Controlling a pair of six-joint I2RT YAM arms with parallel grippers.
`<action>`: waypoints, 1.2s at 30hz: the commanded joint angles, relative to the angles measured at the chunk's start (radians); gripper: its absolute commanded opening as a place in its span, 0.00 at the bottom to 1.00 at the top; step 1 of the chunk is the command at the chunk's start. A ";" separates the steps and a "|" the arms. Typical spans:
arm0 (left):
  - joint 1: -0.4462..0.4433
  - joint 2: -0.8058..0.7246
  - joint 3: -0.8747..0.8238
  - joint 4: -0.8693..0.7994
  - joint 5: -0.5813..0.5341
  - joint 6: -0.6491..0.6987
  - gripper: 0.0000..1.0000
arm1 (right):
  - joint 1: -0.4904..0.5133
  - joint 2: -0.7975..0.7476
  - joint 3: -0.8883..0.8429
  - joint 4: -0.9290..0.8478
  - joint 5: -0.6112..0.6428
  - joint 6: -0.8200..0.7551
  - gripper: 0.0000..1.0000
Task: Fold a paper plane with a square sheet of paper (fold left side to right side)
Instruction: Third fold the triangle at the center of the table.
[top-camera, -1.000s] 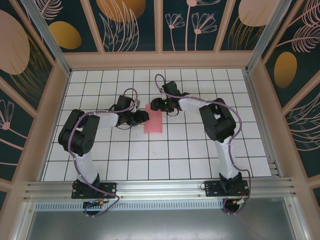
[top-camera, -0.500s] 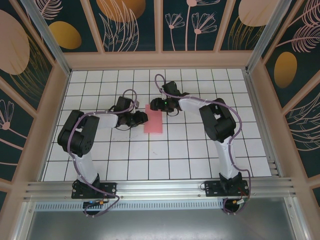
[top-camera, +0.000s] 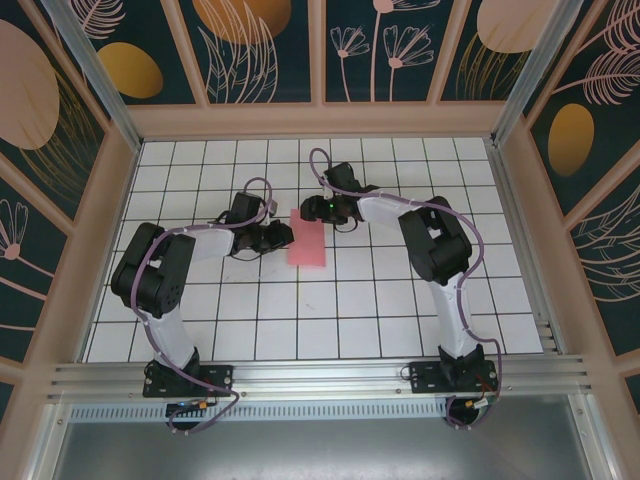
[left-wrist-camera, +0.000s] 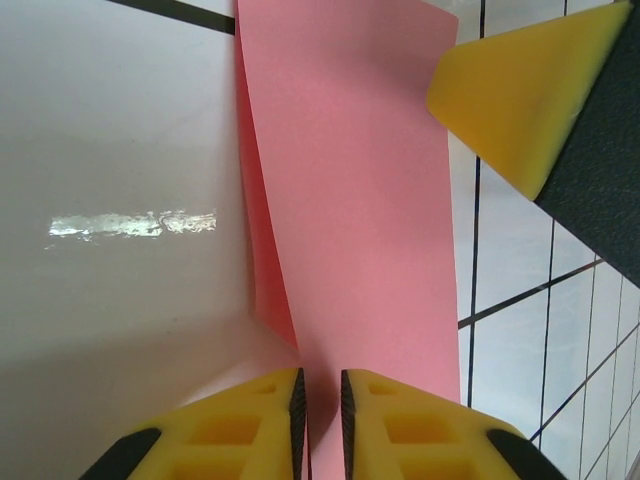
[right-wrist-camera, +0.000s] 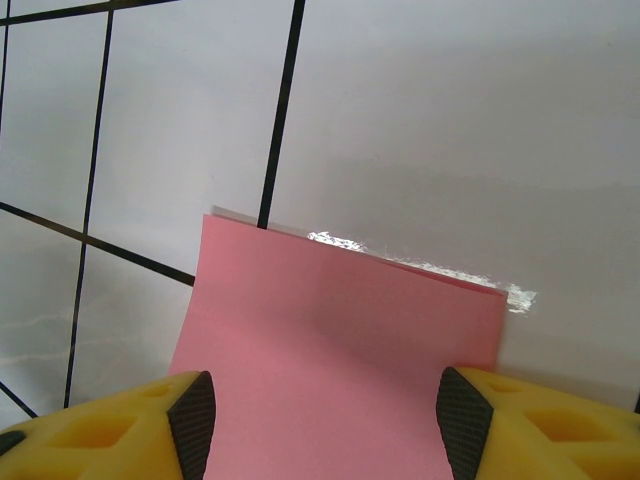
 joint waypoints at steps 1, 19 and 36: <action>-0.002 -0.032 -0.020 0.010 -0.007 -0.002 0.18 | -0.006 -0.015 -0.039 -0.027 0.004 -0.018 0.66; -0.003 -0.086 -0.110 0.156 0.060 -0.211 0.00 | 0.018 -0.433 -0.433 0.241 0.122 -0.130 0.72; -0.003 -0.097 -0.121 0.160 0.078 -0.247 0.00 | 0.501 -0.615 -0.873 0.710 0.629 -0.647 0.85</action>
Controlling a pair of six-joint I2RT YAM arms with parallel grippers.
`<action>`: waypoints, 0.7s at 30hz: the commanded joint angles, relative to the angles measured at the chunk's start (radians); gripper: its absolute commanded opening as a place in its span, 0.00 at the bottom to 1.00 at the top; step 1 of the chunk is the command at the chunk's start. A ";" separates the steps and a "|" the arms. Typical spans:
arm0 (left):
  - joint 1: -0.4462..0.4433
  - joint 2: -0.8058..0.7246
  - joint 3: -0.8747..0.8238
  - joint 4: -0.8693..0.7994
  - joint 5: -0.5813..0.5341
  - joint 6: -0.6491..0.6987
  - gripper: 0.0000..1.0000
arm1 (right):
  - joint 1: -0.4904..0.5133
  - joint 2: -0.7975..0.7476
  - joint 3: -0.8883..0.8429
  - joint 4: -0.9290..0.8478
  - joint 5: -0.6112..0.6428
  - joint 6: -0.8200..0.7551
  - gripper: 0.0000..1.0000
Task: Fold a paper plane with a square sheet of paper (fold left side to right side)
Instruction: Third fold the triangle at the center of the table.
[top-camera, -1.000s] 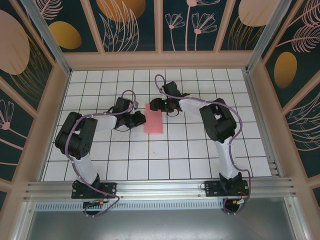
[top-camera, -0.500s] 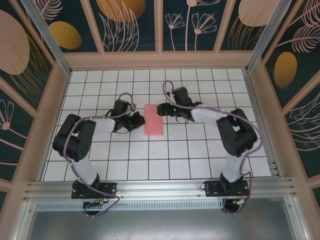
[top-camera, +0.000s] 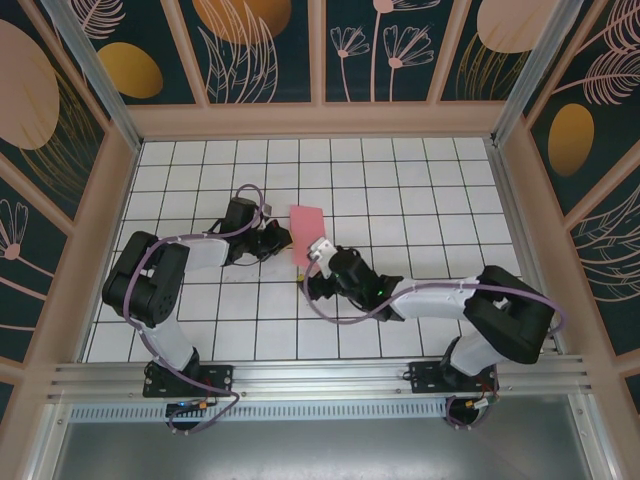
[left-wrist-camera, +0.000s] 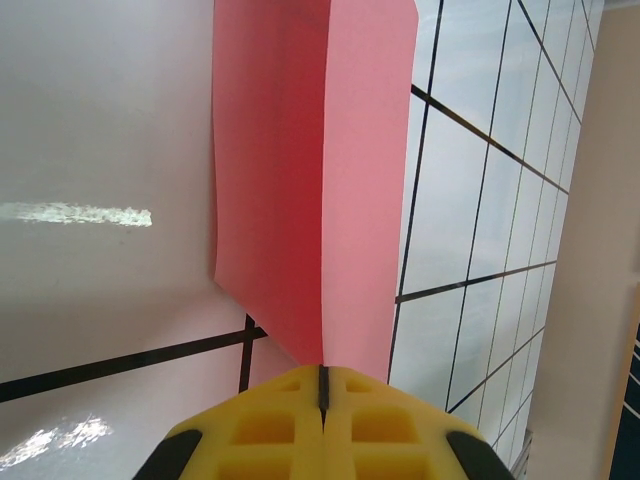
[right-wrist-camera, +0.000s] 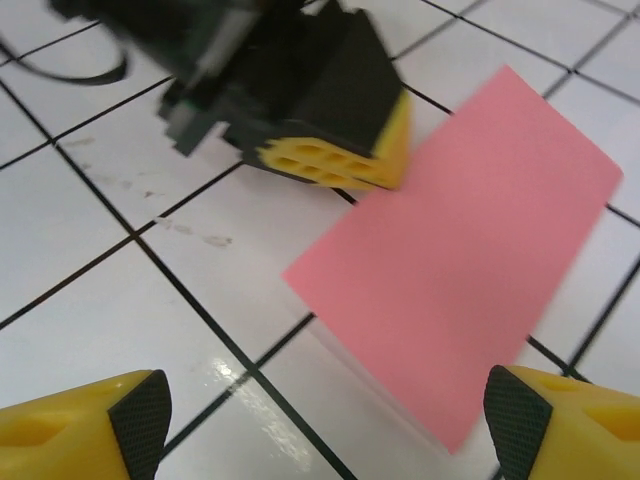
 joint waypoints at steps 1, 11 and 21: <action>-0.004 -0.023 -0.010 0.022 0.019 -0.013 0.00 | 0.045 0.085 0.045 0.118 0.140 -0.203 0.85; -0.003 -0.025 -0.010 0.019 0.031 -0.007 0.00 | 0.060 0.297 0.195 0.131 0.231 -0.378 0.83; -0.003 -0.022 -0.008 0.018 0.037 -0.003 0.00 | 0.053 0.351 0.249 0.076 0.270 -0.370 0.50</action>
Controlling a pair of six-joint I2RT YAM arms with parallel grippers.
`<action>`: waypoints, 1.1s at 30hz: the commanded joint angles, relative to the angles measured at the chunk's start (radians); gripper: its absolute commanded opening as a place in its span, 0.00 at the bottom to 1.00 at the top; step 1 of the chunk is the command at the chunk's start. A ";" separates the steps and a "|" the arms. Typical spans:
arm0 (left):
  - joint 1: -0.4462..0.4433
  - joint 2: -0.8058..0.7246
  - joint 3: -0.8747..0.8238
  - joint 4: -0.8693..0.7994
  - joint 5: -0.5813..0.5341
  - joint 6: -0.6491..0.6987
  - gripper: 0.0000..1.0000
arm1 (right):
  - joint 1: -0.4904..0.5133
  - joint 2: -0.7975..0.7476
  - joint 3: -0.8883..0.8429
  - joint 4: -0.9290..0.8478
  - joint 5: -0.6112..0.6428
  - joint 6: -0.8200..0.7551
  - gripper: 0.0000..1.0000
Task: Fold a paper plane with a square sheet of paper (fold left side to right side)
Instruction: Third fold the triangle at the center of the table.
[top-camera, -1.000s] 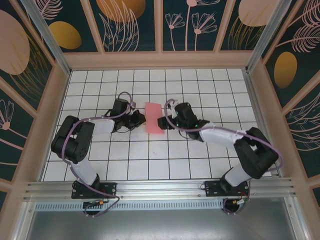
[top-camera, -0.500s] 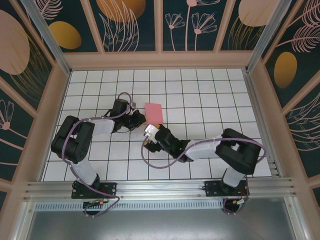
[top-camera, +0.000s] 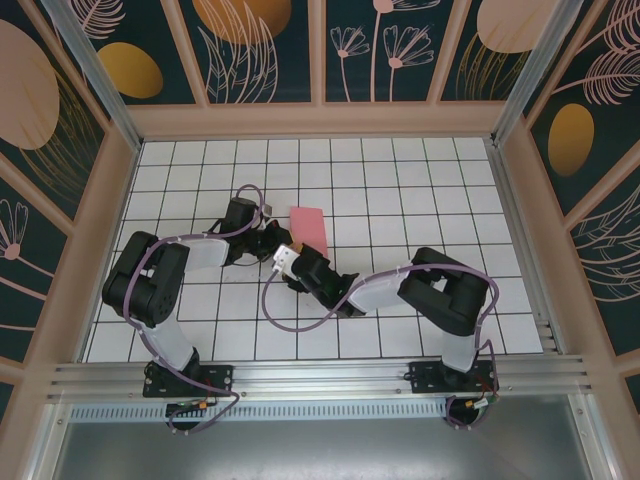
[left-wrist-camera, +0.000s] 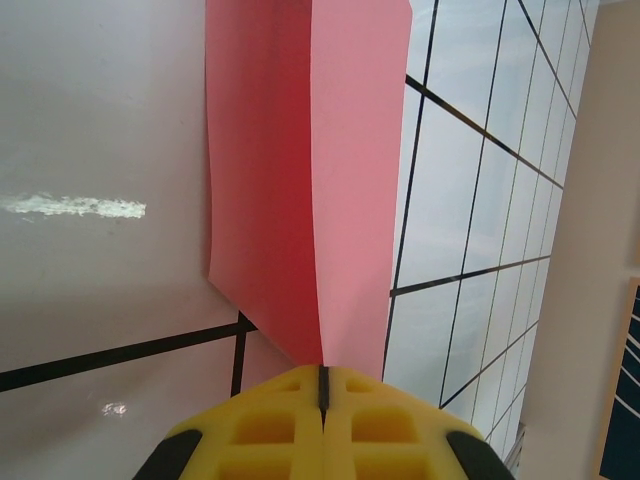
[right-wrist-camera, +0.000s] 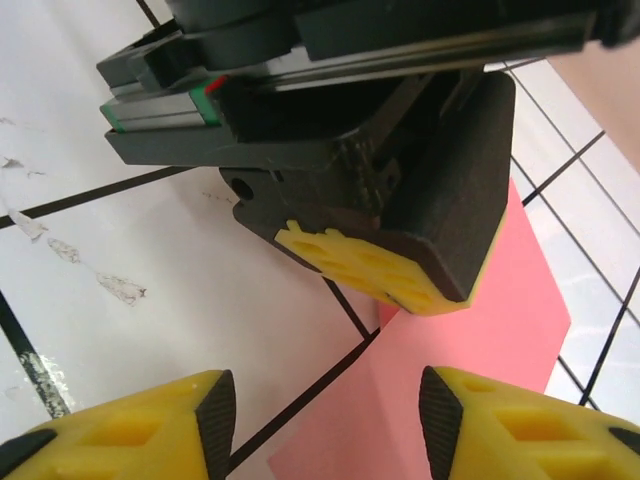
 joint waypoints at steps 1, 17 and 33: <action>-0.004 -0.020 -0.006 0.016 0.018 0.002 0.00 | -0.006 0.007 0.024 -0.017 0.032 -0.008 0.45; 0.041 -0.163 0.129 -0.341 -0.065 0.249 0.43 | -0.063 -0.061 0.024 -0.186 -0.161 0.037 0.00; 0.030 0.230 0.484 -0.360 0.088 0.375 0.29 | -0.066 -0.028 0.070 -0.201 -0.175 0.104 0.00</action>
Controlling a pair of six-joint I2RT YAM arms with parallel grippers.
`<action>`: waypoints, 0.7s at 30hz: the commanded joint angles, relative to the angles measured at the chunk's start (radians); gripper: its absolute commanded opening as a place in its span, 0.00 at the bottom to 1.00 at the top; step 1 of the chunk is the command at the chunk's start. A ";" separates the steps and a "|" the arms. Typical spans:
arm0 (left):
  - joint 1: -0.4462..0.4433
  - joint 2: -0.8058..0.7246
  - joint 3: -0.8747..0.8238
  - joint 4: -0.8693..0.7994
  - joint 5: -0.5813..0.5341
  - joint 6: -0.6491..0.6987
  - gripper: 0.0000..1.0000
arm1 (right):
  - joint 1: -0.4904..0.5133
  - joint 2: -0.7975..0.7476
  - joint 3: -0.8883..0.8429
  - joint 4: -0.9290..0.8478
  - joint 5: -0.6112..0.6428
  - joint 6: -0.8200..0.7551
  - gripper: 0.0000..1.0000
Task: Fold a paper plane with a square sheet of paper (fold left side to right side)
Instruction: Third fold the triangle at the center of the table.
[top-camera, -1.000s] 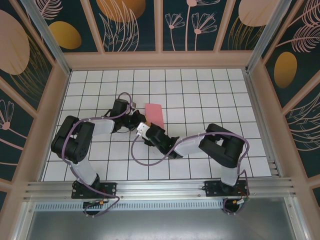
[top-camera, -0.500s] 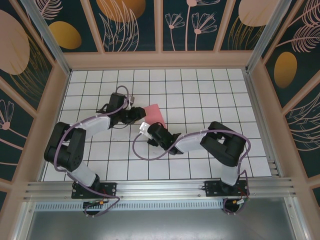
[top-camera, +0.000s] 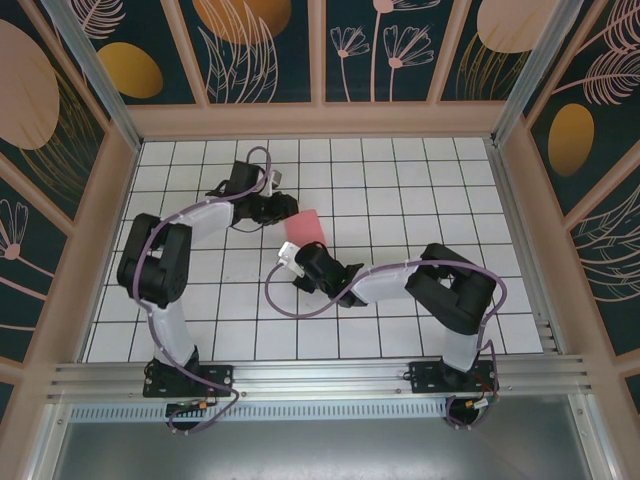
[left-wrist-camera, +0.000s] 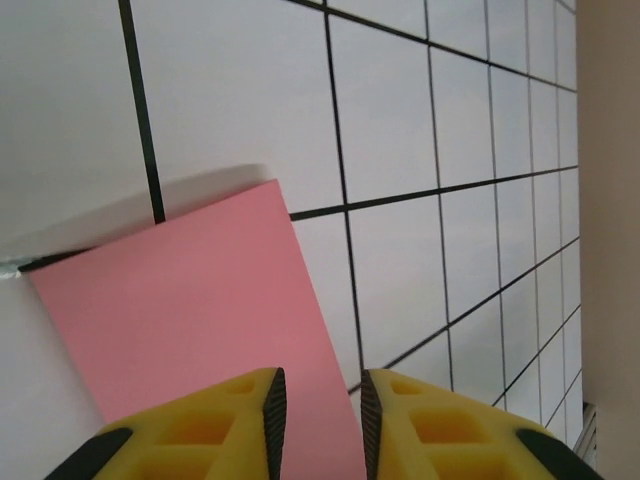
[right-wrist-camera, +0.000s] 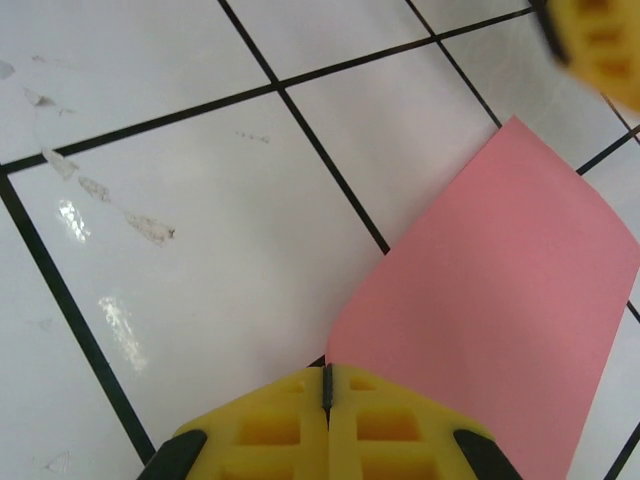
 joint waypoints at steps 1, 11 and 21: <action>-0.017 0.071 0.063 -0.015 0.054 0.051 0.29 | -0.005 0.004 0.033 -0.011 -0.008 0.036 0.00; -0.051 0.228 0.156 -0.079 -0.013 0.106 0.27 | -0.027 0.005 0.043 -0.038 -0.064 0.077 0.00; -0.065 0.269 0.156 -0.121 -0.055 0.153 0.24 | -0.124 -0.015 0.076 -0.105 -0.240 0.196 0.00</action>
